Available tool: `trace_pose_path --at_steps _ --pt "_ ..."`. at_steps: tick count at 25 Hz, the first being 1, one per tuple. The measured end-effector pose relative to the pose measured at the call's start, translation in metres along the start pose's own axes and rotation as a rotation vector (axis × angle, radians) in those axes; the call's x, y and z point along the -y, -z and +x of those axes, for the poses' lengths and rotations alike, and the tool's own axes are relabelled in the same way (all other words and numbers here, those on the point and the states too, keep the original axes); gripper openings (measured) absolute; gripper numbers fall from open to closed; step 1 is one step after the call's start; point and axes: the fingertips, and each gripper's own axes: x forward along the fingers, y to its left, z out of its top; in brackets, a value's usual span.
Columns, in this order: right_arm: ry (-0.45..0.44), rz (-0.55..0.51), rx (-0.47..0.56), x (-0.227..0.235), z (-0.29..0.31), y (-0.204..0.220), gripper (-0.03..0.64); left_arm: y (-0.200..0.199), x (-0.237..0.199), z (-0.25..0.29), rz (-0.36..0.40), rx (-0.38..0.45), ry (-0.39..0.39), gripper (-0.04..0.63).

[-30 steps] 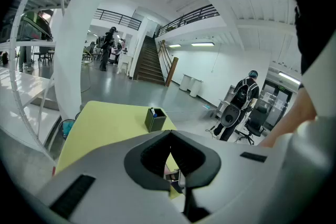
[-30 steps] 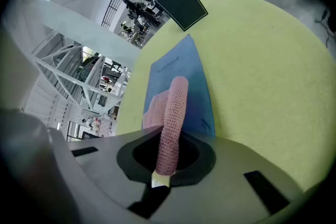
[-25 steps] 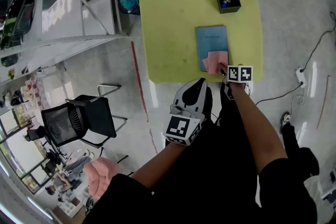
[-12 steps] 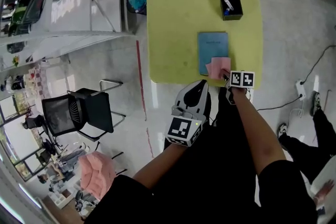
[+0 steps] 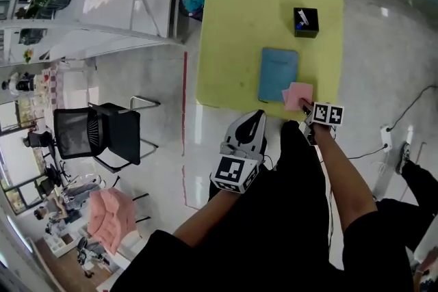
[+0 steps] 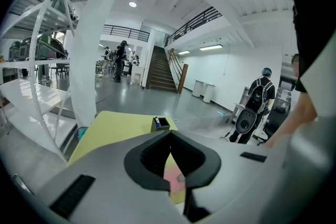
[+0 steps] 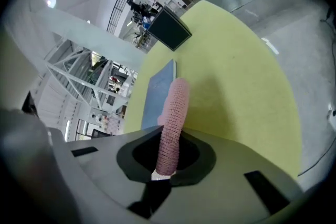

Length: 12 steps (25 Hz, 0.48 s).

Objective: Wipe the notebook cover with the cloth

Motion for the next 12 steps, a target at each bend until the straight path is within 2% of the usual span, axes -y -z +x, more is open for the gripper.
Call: trace_pose_path --at_steps 3,7,12 --pt "-0.064 -0.021 0.094 -0.027 -0.031 -0.012 0.035 -0.001 -0.007 -0.014 0.008 0.002 0.003 0.006" --pt "-0.081 -0.188 0.249 -0.079 -0.088 -0.023 0.037 -0.005 -0.008 -0.041 0.036 0.03 0.027 0.006" --pt "-0.064 -0.35 0.403 -0.146 -0.149 0.013 0.035 0.004 0.01 -0.096 0.09 0.092 0.09 0.006"
